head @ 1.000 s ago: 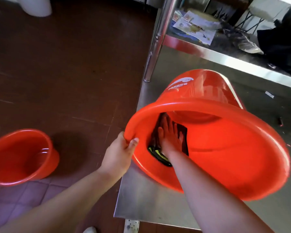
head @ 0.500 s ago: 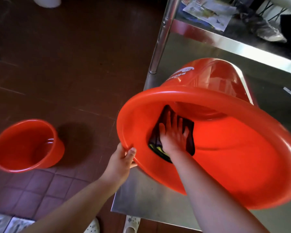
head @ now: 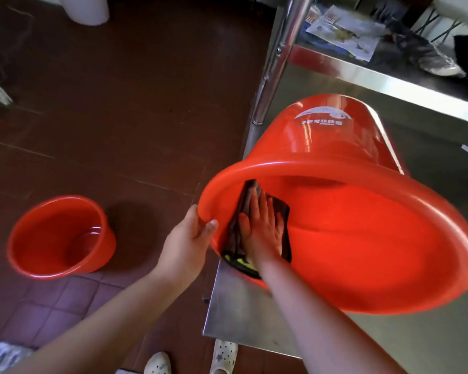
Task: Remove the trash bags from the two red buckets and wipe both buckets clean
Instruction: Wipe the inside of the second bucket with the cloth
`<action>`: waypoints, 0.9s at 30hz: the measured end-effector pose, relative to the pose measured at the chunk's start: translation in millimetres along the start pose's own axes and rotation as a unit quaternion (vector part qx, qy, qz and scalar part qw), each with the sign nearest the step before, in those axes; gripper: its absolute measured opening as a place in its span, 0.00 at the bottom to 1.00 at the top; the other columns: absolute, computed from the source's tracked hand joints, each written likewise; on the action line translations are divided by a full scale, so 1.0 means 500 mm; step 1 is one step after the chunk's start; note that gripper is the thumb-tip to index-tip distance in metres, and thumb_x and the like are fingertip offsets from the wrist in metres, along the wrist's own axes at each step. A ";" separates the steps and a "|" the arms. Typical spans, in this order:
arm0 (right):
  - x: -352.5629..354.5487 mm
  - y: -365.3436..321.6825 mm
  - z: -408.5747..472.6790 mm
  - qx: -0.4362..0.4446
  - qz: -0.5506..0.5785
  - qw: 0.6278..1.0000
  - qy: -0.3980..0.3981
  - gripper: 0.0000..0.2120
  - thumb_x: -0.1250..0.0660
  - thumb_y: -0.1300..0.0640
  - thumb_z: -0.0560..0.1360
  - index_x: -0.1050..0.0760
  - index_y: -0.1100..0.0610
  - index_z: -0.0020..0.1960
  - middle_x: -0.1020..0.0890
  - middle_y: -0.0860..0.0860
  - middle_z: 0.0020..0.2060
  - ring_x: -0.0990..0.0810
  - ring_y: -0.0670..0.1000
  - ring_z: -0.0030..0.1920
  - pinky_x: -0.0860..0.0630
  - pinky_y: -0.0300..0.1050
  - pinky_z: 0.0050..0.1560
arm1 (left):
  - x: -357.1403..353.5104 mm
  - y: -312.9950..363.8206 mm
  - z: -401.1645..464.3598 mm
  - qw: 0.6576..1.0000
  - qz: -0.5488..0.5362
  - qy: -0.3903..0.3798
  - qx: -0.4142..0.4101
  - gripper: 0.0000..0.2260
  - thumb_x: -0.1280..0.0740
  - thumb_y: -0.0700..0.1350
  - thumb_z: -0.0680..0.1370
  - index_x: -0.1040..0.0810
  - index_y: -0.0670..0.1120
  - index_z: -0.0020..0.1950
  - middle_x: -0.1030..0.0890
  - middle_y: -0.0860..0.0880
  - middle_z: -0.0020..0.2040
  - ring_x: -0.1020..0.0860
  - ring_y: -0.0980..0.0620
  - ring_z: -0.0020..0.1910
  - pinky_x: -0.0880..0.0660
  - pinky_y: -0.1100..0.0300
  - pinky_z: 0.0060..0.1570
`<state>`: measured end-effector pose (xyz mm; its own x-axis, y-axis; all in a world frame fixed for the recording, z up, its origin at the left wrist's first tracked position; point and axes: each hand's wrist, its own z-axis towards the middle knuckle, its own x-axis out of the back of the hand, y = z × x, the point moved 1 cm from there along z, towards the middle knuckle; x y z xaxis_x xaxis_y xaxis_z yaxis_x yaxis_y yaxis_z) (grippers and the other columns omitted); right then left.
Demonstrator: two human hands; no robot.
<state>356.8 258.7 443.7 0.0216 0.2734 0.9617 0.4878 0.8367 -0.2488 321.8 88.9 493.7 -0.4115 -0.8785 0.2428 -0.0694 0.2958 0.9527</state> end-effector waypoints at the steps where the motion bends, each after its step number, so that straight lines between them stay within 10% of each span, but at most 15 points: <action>1: -0.002 0.008 0.027 -0.003 -0.019 1.000 0.002 0.30 0.52 0.43 0.80 0.63 0.46 0.76 0.54 0.47 0.77 0.54 0.48 0.77 0.53 0.52 0.73 | 0.013 0.003 0.005 1.000 -0.005 -0.019 -0.004 0.13 0.38 0.60 0.72 0.28 0.56 0.52 0.19 0.52 0.43 0.19 0.46 0.47 0.23 0.43 0.52; 7: 0.021 0.099 0.163 -0.029 -0.115 0.993 0.004 0.27 0.51 0.42 0.80 0.45 0.50 0.76 0.40 0.52 0.75 0.45 0.52 0.75 0.46 0.55 0.72 | 0.042 0.011 0.011 0.996 0.062 -0.061 -0.030 0.17 0.41 0.64 0.72 0.31 0.59 0.57 0.19 0.54 0.45 0.19 0.54 0.45 0.20 0.48 0.45; 10: 0.020 0.114 0.186 -0.023 -0.130 0.991 -0.001 0.30 0.56 0.38 0.78 0.47 0.49 0.76 0.42 0.52 0.75 0.47 0.54 0.75 0.48 0.58 0.71 | 0.030 -0.018 0.008 0.998 0.016 -0.065 -0.011 0.22 0.36 0.49 0.78 0.39 0.52 0.69 0.22 0.55 0.55 0.21 0.56 0.52 0.25 0.56 0.55; 13: 0.018 0.105 0.184 -0.032 -0.113 0.993 -0.005 0.31 0.56 0.36 0.77 0.48 0.49 0.76 0.43 0.52 0.75 0.49 0.55 0.75 0.51 0.59 0.72 | -0.001 -0.049 0.002 0.986 -0.046 -0.133 0.094 0.10 0.39 0.38 0.80 0.34 0.41 0.61 0.24 0.46 0.50 0.25 0.51 0.50 0.27 0.50 0.58; 20: -0.013 0.012 0.025 -0.023 -0.061 0.998 -0.002 0.33 0.56 0.37 0.77 0.60 0.47 0.77 0.51 0.51 0.78 0.53 0.53 0.77 0.55 0.55 0.74 | -0.035 -0.076 -0.008 0.980 -0.118 -0.087 0.136 0.03 0.40 0.43 0.81 0.30 0.51 0.52 0.22 0.47 0.51 0.20 0.51 0.52 0.24 0.48 0.58; 24: -0.023 -0.028 -0.114 0.032 -0.037 0.999 0.004 0.34 0.60 0.37 0.73 0.61 0.47 0.76 0.50 0.51 0.77 0.53 0.53 0.77 0.55 0.55 0.75 | -0.034 -0.078 -0.019 0.992 0.022 -0.055 0.111 0.18 0.40 0.58 0.75 0.30 0.51 0.61 0.20 0.45 0.57 0.23 0.44 0.58 0.28 0.46 0.60; 27: -0.015 -0.018 -0.124 0.037 -0.032 0.999 0.002 0.33 0.61 0.37 0.73 0.63 0.46 0.75 0.52 0.50 0.77 0.55 0.52 0.77 0.56 0.53 0.75 | -0.030 -0.072 -0.027 0.993 0.065 -0.059 0.083 0.09 0.40 0.55 0.79 0.31 0.54 0.57 0.19 0.46 0.51 0.21 0.42 0.54 0.25 0.46 0.55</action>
<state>406.5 219.8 446.0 -0.0039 0.2160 0.9764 0.4226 0.8853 -0.1941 342.6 86.6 458.1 -0.5298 -0.7817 0.3289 -0.1544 0.4702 0.8689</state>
